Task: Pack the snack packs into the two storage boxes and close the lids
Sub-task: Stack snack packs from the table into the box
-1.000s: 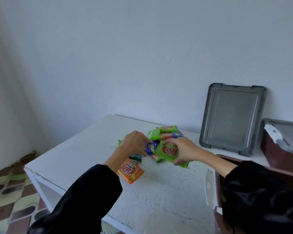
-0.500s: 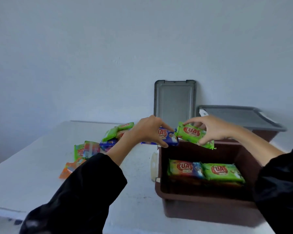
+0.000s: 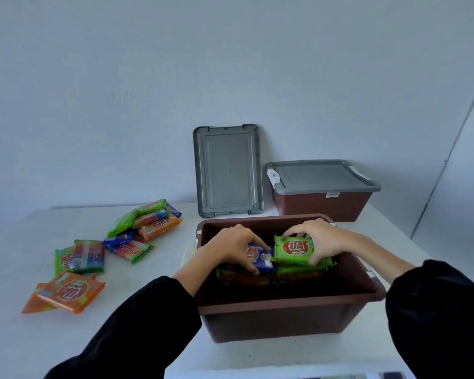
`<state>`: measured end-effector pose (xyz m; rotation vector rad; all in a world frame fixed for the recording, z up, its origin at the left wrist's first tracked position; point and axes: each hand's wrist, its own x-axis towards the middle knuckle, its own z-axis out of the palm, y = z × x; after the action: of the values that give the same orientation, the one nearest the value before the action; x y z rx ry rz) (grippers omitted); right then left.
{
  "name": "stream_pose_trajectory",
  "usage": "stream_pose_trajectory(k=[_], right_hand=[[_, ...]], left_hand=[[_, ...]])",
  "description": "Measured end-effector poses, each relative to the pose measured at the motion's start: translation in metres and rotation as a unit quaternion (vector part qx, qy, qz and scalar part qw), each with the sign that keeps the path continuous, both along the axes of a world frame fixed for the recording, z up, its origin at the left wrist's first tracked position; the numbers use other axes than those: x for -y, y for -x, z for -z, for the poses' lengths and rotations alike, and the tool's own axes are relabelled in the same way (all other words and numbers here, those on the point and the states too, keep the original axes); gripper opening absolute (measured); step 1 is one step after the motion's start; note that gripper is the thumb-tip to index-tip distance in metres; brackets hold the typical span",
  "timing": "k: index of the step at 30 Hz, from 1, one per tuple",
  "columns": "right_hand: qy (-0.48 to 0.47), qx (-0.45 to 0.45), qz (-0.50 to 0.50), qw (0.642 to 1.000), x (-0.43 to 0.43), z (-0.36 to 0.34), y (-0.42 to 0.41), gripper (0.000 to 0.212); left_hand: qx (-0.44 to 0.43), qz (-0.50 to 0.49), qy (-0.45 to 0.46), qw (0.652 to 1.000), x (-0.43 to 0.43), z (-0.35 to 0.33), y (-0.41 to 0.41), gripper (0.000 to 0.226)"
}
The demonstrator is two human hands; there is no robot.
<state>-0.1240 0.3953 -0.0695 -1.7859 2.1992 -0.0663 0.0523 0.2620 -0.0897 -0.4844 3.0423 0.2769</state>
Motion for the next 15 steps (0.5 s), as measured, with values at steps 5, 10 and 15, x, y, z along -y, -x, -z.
stream_pose_trajectory(k=[5, 10, 15], right_hand=[[-0.007, -0.002, -0.024, 1.0, 0.005, 0.013, -0.002, 0.079], [-0.02, -0.003, -0.041, 0.999, 0.012, 0.008, 0.0, 0.076], [0.066, 0.027, -0.014, 0.997, 0.036, -0.026, -0.018, 0.061]], left_hand=[[0.007, -0.02, -0.006, 1.0, 0.007, 0.004, -0.006, 0.061], [0.006, -0.009, -0.008, 1.0, 0.008, 0.007, -0.004, 0.061], [-0.122, -0.022, -0.057, 0.991, 0.02, -0.015, -0.019, 0.047]])
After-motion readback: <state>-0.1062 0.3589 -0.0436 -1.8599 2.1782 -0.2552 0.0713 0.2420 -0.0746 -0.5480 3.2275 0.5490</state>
